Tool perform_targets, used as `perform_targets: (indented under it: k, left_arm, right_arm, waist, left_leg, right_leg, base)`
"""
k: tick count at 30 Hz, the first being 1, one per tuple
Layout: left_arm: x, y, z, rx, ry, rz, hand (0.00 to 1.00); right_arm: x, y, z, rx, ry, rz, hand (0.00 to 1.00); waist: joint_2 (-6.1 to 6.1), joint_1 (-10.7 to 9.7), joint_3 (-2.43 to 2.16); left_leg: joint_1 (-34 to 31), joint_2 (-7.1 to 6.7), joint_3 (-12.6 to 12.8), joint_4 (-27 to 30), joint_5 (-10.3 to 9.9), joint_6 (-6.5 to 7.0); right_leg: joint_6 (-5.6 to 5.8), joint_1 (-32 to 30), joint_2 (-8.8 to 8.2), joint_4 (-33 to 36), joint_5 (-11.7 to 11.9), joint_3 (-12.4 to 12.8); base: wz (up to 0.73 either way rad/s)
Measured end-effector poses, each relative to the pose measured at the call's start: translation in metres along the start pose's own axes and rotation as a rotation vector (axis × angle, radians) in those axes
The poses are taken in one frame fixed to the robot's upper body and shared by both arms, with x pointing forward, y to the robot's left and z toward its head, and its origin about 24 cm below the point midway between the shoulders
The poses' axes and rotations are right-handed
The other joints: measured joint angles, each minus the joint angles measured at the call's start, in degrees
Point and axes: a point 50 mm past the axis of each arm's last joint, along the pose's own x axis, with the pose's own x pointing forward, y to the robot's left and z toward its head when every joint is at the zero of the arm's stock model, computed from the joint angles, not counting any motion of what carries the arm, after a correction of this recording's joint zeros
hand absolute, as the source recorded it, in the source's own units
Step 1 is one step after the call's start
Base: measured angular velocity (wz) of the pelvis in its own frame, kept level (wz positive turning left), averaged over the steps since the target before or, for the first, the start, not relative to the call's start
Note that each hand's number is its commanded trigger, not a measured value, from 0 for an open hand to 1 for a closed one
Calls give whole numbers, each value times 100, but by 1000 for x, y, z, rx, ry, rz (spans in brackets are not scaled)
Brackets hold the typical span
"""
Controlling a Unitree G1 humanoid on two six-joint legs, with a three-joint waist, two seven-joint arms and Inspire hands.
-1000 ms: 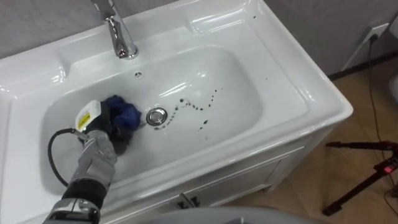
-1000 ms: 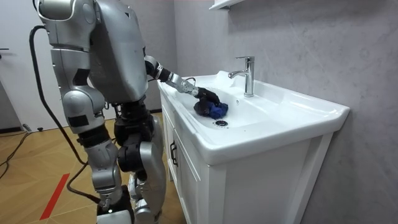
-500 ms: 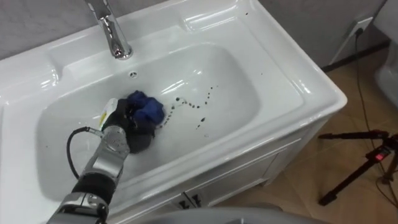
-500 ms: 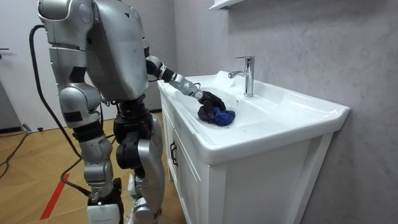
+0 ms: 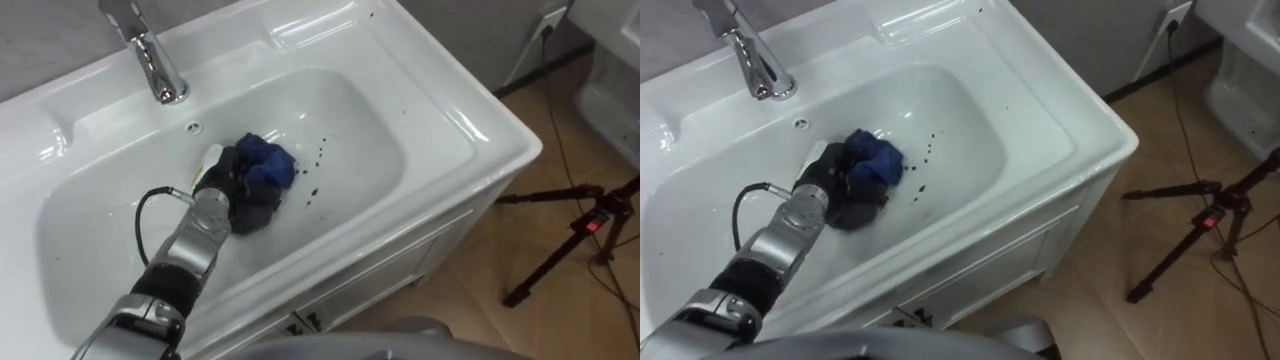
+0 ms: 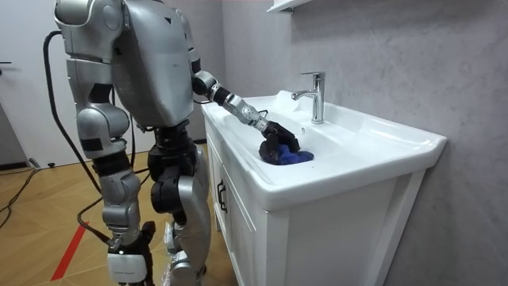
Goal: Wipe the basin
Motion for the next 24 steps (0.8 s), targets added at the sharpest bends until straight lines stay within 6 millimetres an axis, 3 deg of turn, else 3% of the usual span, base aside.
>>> perform_targets:
  k: [6,11,16,24]
  left_arm:
    - [1,-6,25,58,-80,-53,100]
    - [3,-5,32,26,-91,-61,100]
    - [8,-4,35,-44,-74,-82,100]
    - [10,1,43,-106,-66,-86,100]
  right_arm:
    - [1,0,-6,6,19,13,0]
    - [0,-4,-3,-4,19,2,0]
    - [-1,-5,-1,-17,13,-6,0]
    - [0,-5,-15,-7,57,-2,0]
  waist:
    - [48,-87,55]
    - [150,-108,87]
    - [154,-120,85]
    - [184,-362,72]
  left_leg:
    - [-68,-5,44,5,-3,5]
    - [-118,-53,155,6,-3,6]
    - [-105,-62,213,8,-9,16]
    - [-125,-71,323,9,-54,90]
  right_leg:
    - [31,-36,-12,-65,20,37]
    - [59,-114,-14,-47,45,120]
    - [80,-109,-20,-54,58,158]
    - [146,-110,-23,-175,104,215]
  base:
    - [-1]
    - [-8]
    - [-3]
    - [-2]
